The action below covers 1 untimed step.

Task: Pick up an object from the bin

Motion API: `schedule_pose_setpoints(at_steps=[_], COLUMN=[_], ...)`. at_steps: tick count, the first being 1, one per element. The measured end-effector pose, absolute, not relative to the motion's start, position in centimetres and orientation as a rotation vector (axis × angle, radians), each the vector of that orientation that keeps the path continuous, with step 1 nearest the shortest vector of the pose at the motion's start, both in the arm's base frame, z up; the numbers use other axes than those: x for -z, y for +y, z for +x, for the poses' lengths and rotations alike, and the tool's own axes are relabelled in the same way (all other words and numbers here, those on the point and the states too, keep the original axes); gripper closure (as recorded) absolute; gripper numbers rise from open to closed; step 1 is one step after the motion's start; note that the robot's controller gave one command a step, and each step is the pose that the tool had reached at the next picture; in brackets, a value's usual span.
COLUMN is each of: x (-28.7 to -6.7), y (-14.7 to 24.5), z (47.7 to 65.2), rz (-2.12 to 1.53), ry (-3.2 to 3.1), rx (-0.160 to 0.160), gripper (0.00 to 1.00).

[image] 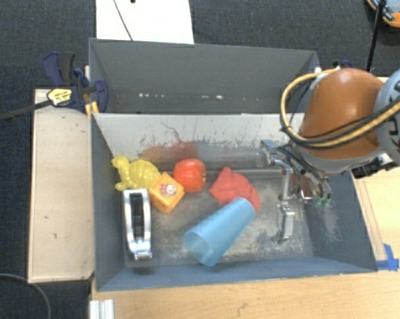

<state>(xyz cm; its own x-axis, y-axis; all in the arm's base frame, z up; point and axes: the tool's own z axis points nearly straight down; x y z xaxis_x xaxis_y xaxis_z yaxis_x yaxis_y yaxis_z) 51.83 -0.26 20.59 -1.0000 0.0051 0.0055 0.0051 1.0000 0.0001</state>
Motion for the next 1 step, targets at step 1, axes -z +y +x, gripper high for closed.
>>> schedule_pose_setpoints(at_steps=[1], x=[-21.03], y=[-0.26], z=[51.99], rz=[-0.008], ry=[-3.145], rx=[0.0], gripper=[0.0])
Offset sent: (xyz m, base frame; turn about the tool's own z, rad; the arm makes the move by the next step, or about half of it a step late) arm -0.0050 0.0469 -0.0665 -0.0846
